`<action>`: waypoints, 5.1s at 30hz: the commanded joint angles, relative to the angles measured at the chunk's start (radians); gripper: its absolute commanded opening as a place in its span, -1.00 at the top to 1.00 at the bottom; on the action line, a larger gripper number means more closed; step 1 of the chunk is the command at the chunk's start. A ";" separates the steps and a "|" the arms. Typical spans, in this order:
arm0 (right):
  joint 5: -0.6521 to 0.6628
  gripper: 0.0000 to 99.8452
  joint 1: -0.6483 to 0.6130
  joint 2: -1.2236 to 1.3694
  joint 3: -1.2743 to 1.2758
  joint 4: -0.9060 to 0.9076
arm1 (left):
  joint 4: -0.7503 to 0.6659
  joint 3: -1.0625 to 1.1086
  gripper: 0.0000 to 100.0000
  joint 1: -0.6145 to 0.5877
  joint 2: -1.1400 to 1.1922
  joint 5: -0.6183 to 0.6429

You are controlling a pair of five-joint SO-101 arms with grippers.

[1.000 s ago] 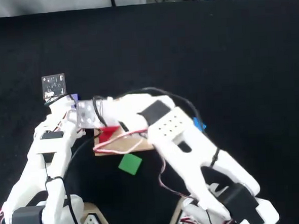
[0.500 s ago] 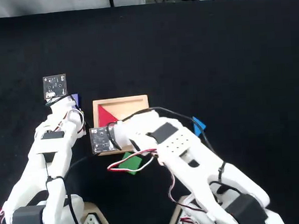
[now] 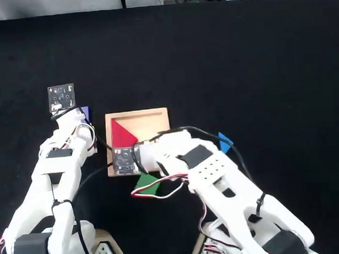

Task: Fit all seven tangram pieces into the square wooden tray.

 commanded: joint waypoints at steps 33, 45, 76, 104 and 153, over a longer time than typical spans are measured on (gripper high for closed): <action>-0.661 0.98 0.084 0.051 -0.225 0.074 | 0.009 -0.048 0.89 0.001 -0.029 0.005; -0.783 0.98 0.084 0.420 -0.443 0.169 | 0.011 -0.048 0.94 0.001 -0.029 0.002; -0.775 0.98 0.040 0.447 -0.415 0.187 | 0.009 -0.048 0.94 0.001 -0.029 0.002; -0.781 0.98 -0.035 0.561 -0.469 0.186 | 0.008 -0.048 0.94 0.002 -0.029 0.002; -0.781 0.98 -0.037 0.774 -0.779 0.193 | 0.009 -0.048 0.94 -0.001 -0.032 0.005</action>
